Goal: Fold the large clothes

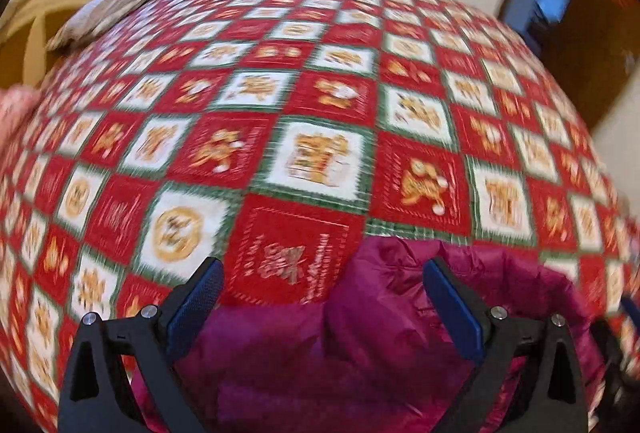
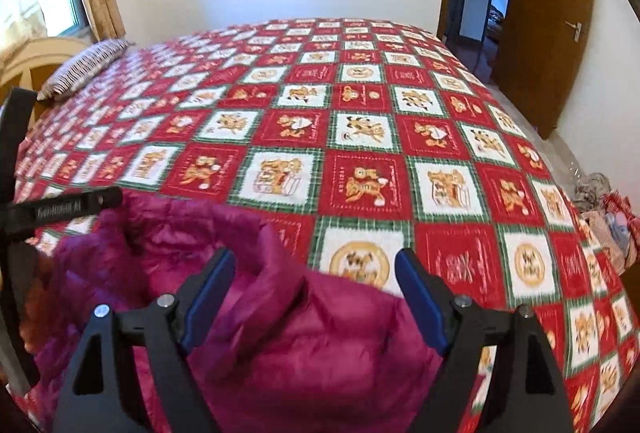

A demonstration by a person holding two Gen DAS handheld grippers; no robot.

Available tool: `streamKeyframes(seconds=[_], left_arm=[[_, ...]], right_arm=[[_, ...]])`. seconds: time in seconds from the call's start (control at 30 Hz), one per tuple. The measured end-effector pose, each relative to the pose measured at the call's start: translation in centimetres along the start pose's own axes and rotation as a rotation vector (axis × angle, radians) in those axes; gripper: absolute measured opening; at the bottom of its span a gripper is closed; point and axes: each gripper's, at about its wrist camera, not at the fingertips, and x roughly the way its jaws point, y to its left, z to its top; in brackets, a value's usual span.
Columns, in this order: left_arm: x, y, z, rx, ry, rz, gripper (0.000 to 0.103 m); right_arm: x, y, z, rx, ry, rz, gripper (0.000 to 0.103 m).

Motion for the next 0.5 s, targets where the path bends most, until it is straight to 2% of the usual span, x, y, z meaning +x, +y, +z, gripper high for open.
streamKeyframes(seconds=[0.1,0.13,0.17,0.2,0.23,0.27,0.33,0.5], left_arm=[[0.9,-0.6,-1.1,0.067,-0.004,-0.006,0.099],[0.8,-0.4,-1.8,0.081,-0.018,-0.030,0.087],[0.5,-0.1,-2.2,0.091,-0.022,-0.075,0.057],[0.4,0.1,-2.4,0.096,-0.014,-0.111,0.040],[0.0,0.6,-2.9,0.089,-0.008,-0.150,0.018],[-0.5,1.0,-3.3,0.088,-0.017,-0.163,0.016],[-2.4,2.0,-4.2,0.094,-0.081,-0.193,0.012],[-4.6,3.7,-7.0,0.085,-0.129,-0.233,0.009]], right_arm=[[1.8,0.2,0.1,-0.031,0.040,-0.007,0.084],[2.3,0.3,-0.1,-0.055,0.050,-0.011,0.077],[2.3,0.4,-0.3,-0.078,0.049,-0.015,0.055],[2.2,0.5,-0.6,-0.095,0.049,-0.016,0.041],[2.2,0.5,-0.9,-0.107,0.056,-0.008,0.022],[2.0,0.3,-1.1,-0.104,0.053,0.005,0.016],[1.2,0.0,-1.8,-0.112,0.026,0.002,0.011],[-1.4,-0.5,-3.8,-0.115,-0.036,0.000,0.007]])
